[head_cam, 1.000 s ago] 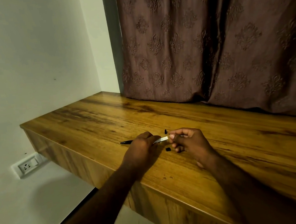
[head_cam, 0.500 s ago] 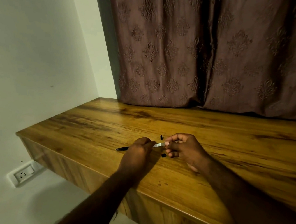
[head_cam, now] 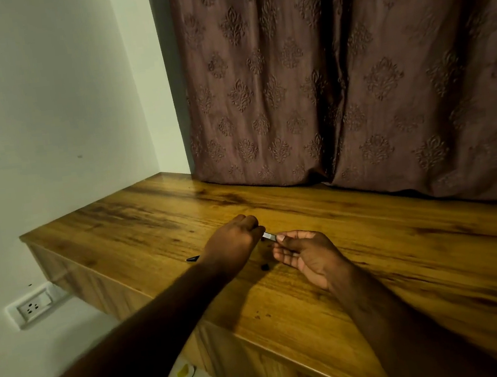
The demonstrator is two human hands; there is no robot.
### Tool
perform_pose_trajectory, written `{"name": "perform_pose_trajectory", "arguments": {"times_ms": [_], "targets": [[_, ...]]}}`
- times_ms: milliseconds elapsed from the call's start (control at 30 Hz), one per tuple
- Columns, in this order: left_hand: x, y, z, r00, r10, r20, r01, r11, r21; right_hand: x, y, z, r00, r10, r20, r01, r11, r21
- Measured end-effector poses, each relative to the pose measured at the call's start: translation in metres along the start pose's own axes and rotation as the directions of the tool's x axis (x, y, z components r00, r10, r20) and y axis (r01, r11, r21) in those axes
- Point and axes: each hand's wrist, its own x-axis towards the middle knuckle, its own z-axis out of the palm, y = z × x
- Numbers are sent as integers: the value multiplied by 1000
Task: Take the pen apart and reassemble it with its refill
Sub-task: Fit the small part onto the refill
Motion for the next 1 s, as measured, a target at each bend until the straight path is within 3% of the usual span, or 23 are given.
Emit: {"name": "perform_pose_trajectory", "arguments": {"times_ms": [567, 700, 1000], "targets": [[12, 0, -13, 997, 19, 70, -23, 998, 57, -2, -2, 0, 1000, -3, 5, 3, 1000, 2], [8, -1, -11, 999, 29, 34, -30, 999, 30, 0, -1, 0, 1000, -11, 0, 11, 1000, -16], [-15, -2, 28, 995, -82, -61, 77, 994, -73, 4, 5, 6, 999, -42, -5, 40, 975, -221]]}}
